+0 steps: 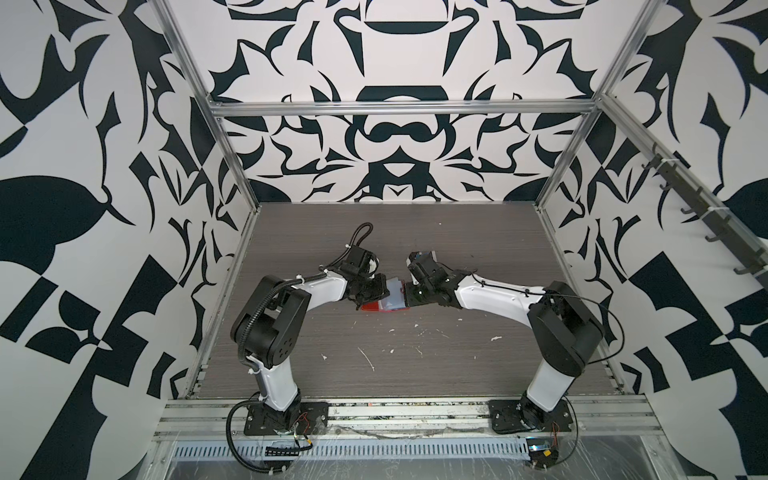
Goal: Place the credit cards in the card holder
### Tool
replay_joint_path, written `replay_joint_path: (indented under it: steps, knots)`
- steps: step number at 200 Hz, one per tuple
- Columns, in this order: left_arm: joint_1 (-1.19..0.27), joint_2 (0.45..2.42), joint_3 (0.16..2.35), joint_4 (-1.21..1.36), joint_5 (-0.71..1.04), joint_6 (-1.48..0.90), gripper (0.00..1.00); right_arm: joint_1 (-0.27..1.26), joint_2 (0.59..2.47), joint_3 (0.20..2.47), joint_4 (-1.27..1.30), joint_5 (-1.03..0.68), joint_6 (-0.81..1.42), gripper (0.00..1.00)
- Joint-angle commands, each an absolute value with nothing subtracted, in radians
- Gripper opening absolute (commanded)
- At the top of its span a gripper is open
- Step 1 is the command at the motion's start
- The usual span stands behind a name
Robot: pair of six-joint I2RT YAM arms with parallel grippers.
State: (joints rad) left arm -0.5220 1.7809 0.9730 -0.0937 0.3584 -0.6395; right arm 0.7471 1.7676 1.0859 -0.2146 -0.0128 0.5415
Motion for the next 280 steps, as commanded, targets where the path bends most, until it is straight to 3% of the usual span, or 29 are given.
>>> replay_joint_path:
  steps: [1, 101, 128, 158, 186, 229, 280]
  knots:
    - [-0.523, 1.75, 0.954, -0.095, 0.35, -0.637, 0.0, 0.75, 1.791, 1.12, -0.19, -0.077, 0.547, 0.0]
    - [-0.523, 1.749, 0.953, -0.093, 0.362, -0.63, 0.0, 0.75, 1.825, 1.108, -0.075, -0.184, 0.575, 0.0]
    - [-0.524, 1.717, 0.939, -0.094, 0.342, -0.628, 0.28, 0.75, 1.834, 1.1, -0.022, -0.222, 0.584, 0.11]
    - [-0.526, 1.622, 0.905, -0.123, 0.233, -0.621, 0.4, 0.751, 1.85, 1.103, 0.029, -0.273, 0.587, 0.2]
    - [-0.525, 1.532, 0.863, -0.125, 0.158, -0.618, 0.46, 0.752, 1.881, 1.119, 0.055, -0.318, 0.588, 0.25]
    - [-0.526, 1.494, 0.835, -0.106, 0.146, -0.601, 0.47, 0.756, 1.925, 1.139, 0.054, -0.326, 0.592, 0.3]
    - [-0.526, 1.566, 0.86, -0.139, 0.145, -0.588, 0.36, 0.762, 1.944, 1.144, 0.012, -0.282, 0.584, 0.34]
